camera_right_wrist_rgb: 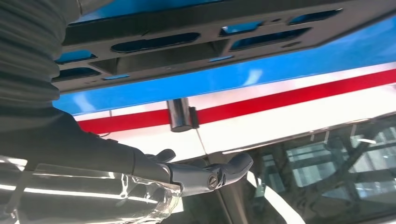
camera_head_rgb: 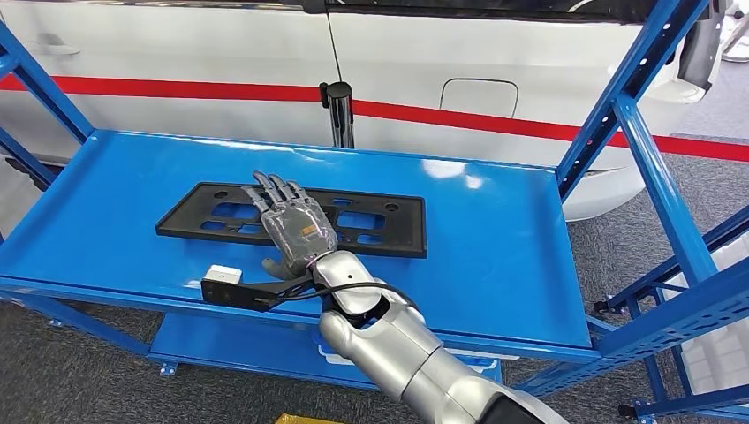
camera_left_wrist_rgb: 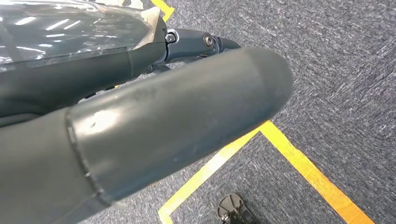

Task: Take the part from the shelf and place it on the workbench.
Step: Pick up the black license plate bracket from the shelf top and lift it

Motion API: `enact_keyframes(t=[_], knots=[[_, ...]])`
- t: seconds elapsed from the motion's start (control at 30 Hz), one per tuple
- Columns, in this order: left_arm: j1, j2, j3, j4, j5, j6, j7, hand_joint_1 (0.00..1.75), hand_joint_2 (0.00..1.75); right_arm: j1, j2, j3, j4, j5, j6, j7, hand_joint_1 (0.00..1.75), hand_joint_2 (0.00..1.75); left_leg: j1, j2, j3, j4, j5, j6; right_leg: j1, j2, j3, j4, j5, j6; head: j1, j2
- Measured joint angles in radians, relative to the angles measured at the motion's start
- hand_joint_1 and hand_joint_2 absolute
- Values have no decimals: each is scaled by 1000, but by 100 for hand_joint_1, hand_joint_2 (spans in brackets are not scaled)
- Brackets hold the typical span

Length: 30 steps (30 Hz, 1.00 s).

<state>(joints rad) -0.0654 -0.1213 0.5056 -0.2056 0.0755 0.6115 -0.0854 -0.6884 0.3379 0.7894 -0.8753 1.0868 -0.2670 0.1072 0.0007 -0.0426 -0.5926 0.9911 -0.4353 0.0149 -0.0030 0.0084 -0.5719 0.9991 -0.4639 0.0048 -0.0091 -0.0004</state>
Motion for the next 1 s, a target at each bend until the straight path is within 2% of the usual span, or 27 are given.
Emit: enact_keyframes(t=[0.4,0.77,1.0], knots=[[0,-4,40,0,41,-3,0,0,0,-25,0,26,112,-23,-6,44,0,175,0,0,0,0,0,0,0,0,0,0,0,0,0,0],[0,-12,54,0,46,6,4,0,0,-42,0,92,150,-70,0,71,0,175,0,0,0,0,0,0,0,0,0,0,0,0,0,0],[0,-13,69,0,49,8,-25,0,0,-52,0,119,169,-60,-26,94,0,175,0,0,0,0,0,0,0,0,0,0,0,0,0,0]])
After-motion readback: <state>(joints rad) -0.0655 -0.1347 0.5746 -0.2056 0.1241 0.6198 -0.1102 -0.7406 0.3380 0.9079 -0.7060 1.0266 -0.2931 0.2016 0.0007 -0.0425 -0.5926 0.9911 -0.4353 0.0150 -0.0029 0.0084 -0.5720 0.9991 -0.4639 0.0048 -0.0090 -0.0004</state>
